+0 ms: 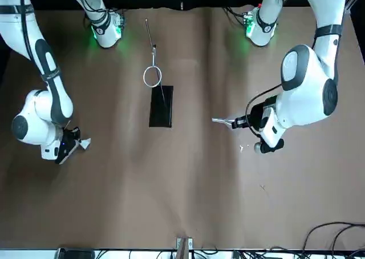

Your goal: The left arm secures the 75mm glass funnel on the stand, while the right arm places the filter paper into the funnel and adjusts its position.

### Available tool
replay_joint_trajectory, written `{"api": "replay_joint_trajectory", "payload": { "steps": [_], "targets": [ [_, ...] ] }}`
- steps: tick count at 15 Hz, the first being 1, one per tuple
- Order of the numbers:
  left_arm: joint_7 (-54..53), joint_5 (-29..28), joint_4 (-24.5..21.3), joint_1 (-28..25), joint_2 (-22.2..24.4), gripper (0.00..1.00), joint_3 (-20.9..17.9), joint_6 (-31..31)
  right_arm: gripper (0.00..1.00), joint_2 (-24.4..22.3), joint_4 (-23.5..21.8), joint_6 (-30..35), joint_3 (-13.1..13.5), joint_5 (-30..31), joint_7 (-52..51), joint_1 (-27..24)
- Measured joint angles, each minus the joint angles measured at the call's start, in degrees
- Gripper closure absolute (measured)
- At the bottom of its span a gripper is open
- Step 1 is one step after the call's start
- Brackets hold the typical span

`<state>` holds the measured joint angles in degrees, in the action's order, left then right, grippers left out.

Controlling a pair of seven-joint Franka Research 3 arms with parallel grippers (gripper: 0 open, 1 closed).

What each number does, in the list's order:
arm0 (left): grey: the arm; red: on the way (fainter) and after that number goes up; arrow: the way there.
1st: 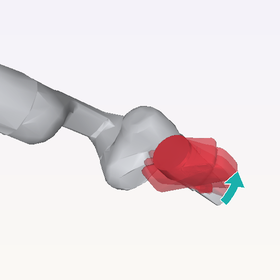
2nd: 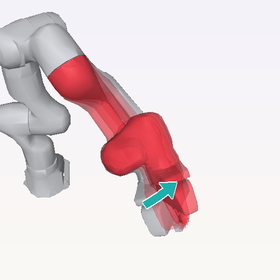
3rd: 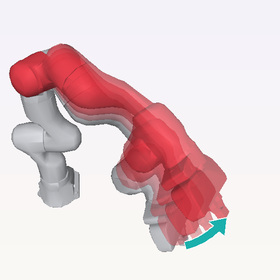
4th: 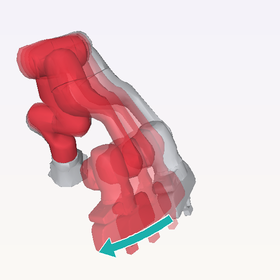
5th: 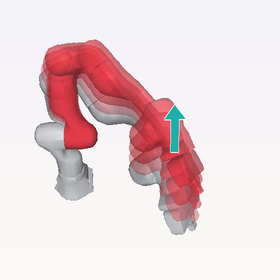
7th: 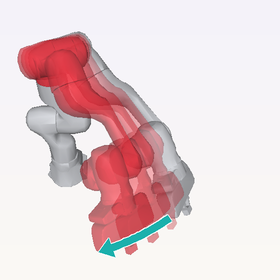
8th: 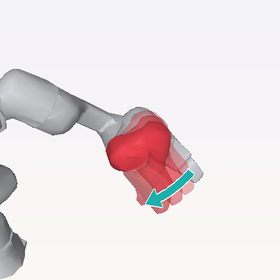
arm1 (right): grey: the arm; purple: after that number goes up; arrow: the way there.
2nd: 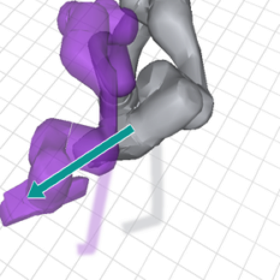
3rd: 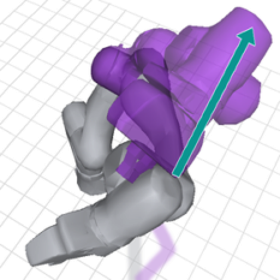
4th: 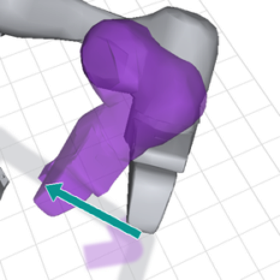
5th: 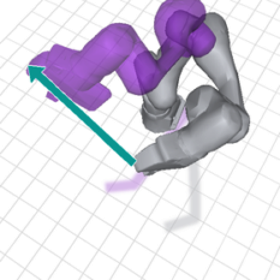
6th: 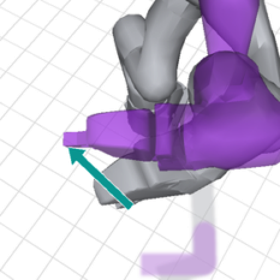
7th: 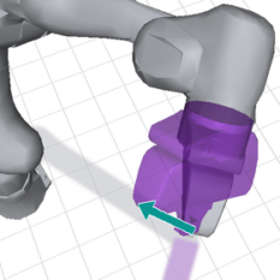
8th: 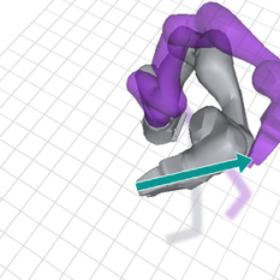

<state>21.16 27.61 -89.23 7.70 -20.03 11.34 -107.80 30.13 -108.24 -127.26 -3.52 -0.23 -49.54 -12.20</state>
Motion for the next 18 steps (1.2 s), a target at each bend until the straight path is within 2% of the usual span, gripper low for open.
{"api": "replay_joint_trajectory", "payload": {
  "steps": [6,8,13,14,18],
  "targets": [
    [-0.1,0.0,-0.2,0.6,-1.5,0.97,0.0,1.0,0.99,-1.7,14.3,30.4,-1.5,-0.8,10.9,2.4],
    [-0.9,0.0,-0.2,0.4,-2.7,0.97,0.0,1.0,0.99,-1.9,17.0,35.8,-1.6,-1.6,16.5,4.4],
    [-9.5,0.0,0.1,0.5,-3.3,0.97,0.1,1.0,0.99,-2.0,20.0,45.5,-1.7,-3.5,26.9,7.8],
    [-15.6,0.0,0.3,0.5,-3.3,0.97,0.2,1.0,0.99,-2.6,21.9,51.0,-1.8,-6.0,28.8,8.3],
    [-27.4,0.0,0.2,0.6,-3.4,0.97,0.3,1.0,0.99,-5.0,25.1,60.2,-1.7,-12.3,32.2,8.3]
  ]
}}
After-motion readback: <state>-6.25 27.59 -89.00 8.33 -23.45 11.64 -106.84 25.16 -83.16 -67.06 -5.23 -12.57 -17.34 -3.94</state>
